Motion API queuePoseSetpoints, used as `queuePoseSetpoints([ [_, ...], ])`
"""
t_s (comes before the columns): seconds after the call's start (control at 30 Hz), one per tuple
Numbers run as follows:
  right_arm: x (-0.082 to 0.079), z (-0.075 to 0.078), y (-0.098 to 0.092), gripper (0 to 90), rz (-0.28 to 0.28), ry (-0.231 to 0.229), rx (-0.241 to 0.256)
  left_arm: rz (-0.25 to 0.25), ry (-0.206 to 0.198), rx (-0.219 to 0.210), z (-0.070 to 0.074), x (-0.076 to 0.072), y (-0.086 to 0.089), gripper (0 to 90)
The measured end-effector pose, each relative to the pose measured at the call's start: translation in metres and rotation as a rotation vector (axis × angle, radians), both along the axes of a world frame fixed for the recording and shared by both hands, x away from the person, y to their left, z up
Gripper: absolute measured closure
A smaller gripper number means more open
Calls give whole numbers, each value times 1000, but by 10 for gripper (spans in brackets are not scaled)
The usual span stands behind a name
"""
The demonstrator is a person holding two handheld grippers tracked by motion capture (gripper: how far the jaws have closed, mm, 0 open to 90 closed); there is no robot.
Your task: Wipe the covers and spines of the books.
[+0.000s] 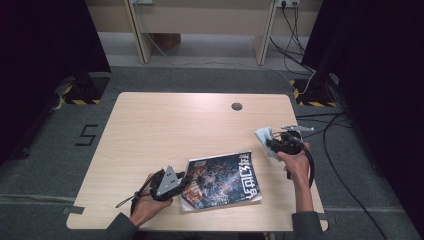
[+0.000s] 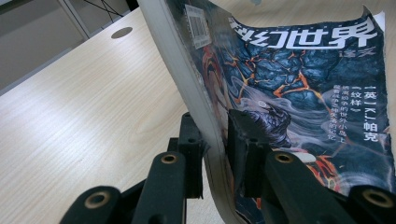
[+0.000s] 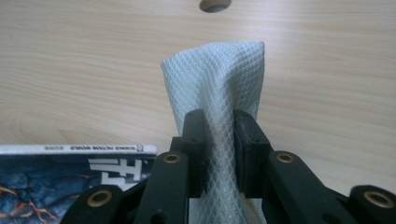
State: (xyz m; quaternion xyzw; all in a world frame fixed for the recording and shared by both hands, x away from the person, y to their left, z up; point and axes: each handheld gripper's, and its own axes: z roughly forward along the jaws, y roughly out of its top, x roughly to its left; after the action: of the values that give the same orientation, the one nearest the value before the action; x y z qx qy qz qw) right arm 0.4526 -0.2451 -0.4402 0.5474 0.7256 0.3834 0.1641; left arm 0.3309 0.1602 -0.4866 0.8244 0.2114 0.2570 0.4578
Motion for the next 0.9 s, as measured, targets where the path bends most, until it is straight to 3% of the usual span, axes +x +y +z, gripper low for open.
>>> queuePoseSetpoints([
  [0.27,-14,-8,-21,767,-39,22,-73,-1,1,-3,0,1,0,755],
  [0.43,-23,-19,-38,764,-69,66,-137,-3,3,-2,1,1,1,755],
  [0.53,-25,-23,-40,764,-71,77,-134,-1,5,-4,0,1,1,755],
  [0.9,-22,-41,-31,710,-38,160,-220,-1,4,-5,0,1,1,754],
])
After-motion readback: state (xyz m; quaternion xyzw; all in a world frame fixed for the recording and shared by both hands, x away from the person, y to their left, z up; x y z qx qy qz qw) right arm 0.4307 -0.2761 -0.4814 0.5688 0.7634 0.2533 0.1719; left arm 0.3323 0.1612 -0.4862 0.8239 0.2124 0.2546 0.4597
